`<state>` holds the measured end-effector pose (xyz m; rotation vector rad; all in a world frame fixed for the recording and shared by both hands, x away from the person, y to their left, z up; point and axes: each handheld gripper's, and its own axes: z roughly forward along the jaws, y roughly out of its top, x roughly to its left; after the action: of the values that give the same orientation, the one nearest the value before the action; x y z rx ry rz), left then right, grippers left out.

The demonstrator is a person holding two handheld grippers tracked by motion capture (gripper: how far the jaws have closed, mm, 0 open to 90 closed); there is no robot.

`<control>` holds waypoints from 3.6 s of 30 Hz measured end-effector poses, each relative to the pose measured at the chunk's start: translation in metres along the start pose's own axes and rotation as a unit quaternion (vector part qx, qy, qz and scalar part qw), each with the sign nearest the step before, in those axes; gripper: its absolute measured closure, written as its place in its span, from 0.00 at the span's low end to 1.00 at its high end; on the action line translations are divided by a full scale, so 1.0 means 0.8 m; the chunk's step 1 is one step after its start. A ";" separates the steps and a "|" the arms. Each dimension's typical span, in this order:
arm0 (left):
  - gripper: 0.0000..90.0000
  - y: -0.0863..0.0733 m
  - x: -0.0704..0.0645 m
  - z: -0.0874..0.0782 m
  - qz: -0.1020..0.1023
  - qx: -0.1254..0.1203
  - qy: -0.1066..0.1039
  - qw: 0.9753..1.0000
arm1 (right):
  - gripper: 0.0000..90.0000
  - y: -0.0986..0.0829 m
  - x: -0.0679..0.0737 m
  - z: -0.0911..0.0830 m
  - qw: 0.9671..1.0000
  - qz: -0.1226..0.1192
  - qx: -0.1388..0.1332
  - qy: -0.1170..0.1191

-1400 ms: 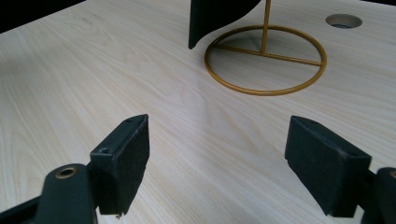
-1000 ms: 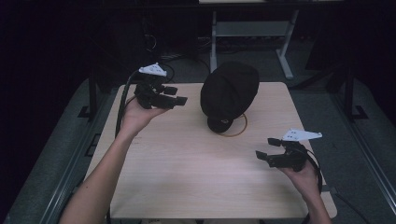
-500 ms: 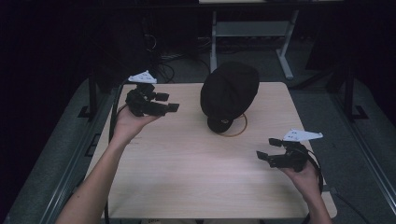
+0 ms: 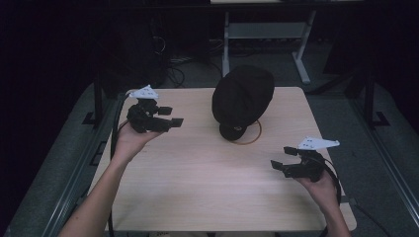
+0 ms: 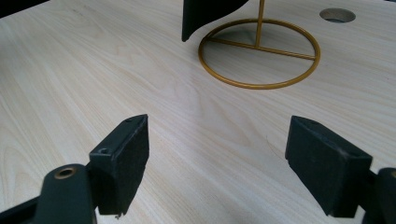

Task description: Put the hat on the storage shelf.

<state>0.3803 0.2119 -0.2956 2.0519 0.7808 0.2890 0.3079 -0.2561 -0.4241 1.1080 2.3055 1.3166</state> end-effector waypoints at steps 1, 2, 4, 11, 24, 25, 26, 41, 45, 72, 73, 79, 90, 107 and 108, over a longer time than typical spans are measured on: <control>0.38 -0.002 0.000 0.000 0.002 -0.001 0.001 1.000 | 0.24 0.000 0.000 0.000 1.000 0.000 0.000 0.000; 0.38 -0.005 0.000 -0.001 0.001 0.000 0.001 1.000 | 0.24 0.000 0.000 0.000 1.000 -0.001 0.000 0.000; 0.38 -0.009 0.001 -0.001 0.000 -0.001 0.001 1.000 | 0.24 0.000 0.000 -0.001 1.000 -0.001 0.000 0.000; 0.37 -0.025 0.002 -0.001 -0.004 -0.001 0.005 1.000 | 0.24 -0.001 0.000 -0.001 1.000 -0.001 0.000 -0.001; 0.37 -0.049 0.000 -0.002 -0.012 -0.007 0.004 1.000 | 0.24 -0.001 0.001 -0.001 1.000 -0.003 0.002 -0.002; 0.37 -0.052 0.000 -0.002 -0.013 -0.009 0.004 1.000 | 0.24 -0.001 0.001 0.000 1.000 -0.003 0.003 -0.002; 0.36 -0.054 0.000 -0.002 -0.013 -0.010 0.005 1.000 | 0.24 -0.001 0.001 0.000 1.000 -0.005 0.003 -0.002; 0.35 -0.081 -0.004 -0.001 -0.019 -0.015 0.004 1.000 | 0.24 -0.001 0.002 0.001 1.000 -0.008 0.005 -0.001; 0.35 -0.087 -0.005 -0.001 -0.022 -0.015 0.005 1.000 | 0.24 -0.001 0.002 0.001 1.000 -0.009 0.006 -0.001; 0.33 -0.127 -0.017 0.006 -0.028 -0.005 -0.001 1.000 | 0.23 -0.003 0.003 0.003 1.000 -0.011 0.011 -0.002; 0.33 -0.128 -0.018 0.006 -0.030 -0.007 -0.001 1.000 | 0.23 -0.003 0.003 0.003 1.000 -0.011 0.011 -0.002; 0.33 -0.137 -0.020 0.008 -0.028 -0.001 -0.001 1.000 | 0.23 -0.005 0.005 0.004 1.000 -0.010 0.015 0.000; 0.33 -0.156 -0.026 0.013 -0.033 -0.002 -0.002 0.999 | 0.23 -0.006 0.007 0.006 1.000 -0.011 0.018 0.001; 0.31 -0.192 -0.044 0.017 -0.021 -0.005 0.007 1.000 | 0.23 -0.008 0.016 0.014 0.999 -0.022 0.027 0.008; 0.31 -0.193 -0.045 0.018 -0.023 -0.007 0.005 1.000 | 0.23 -0.008 0.016 0.014 0.999 -0.024 0.027 0.010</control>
<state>0.2951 0.2413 -0.4265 2.0180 0.8294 0.2777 0.3026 -0.2413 -0.4336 1.0545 2.3788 1.2607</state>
